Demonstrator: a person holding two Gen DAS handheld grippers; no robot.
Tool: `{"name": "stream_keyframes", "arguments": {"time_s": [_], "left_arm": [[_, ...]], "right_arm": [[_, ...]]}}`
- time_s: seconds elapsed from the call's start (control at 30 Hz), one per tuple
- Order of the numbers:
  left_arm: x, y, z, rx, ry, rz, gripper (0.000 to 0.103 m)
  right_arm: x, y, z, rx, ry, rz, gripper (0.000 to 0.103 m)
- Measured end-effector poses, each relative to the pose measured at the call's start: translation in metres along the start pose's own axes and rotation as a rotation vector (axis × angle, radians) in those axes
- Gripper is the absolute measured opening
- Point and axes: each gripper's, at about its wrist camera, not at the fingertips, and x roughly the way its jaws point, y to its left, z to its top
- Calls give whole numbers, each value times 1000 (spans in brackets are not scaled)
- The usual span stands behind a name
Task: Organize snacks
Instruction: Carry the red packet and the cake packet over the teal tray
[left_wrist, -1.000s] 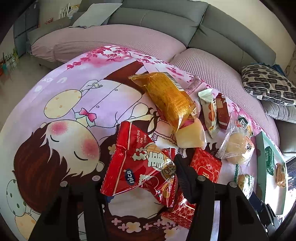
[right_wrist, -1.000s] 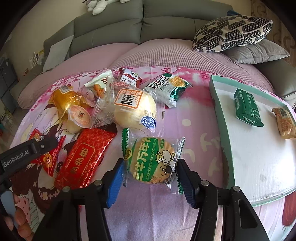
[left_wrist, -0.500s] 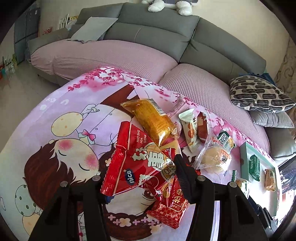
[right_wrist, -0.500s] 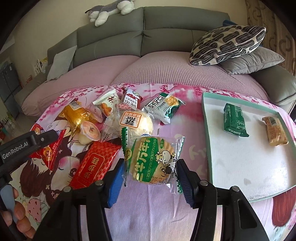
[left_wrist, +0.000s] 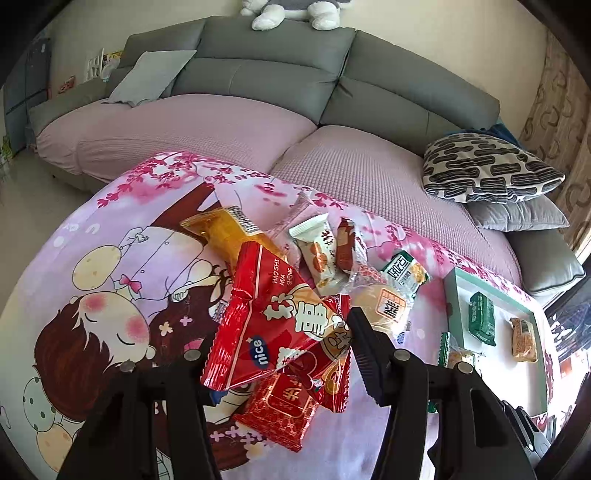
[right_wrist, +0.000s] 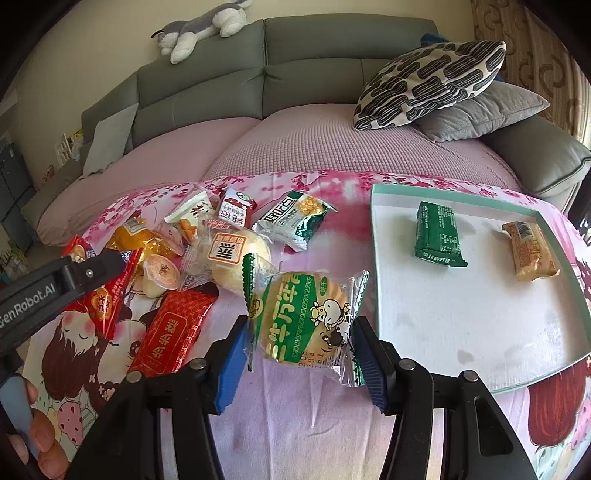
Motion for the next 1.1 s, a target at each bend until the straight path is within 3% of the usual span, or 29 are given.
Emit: {"name": "stream_keyframes", "arguments": {"time_s": [0.7,1.1], "left_arm": [[-2,-117,-29,236,20,-111,58],[2,-180,-57,363,42,-182,58]], "right_arm": [[-29,-114,7,226,-45,-97,59],[-46,-188,-1,336,-61,-209,59]]}}
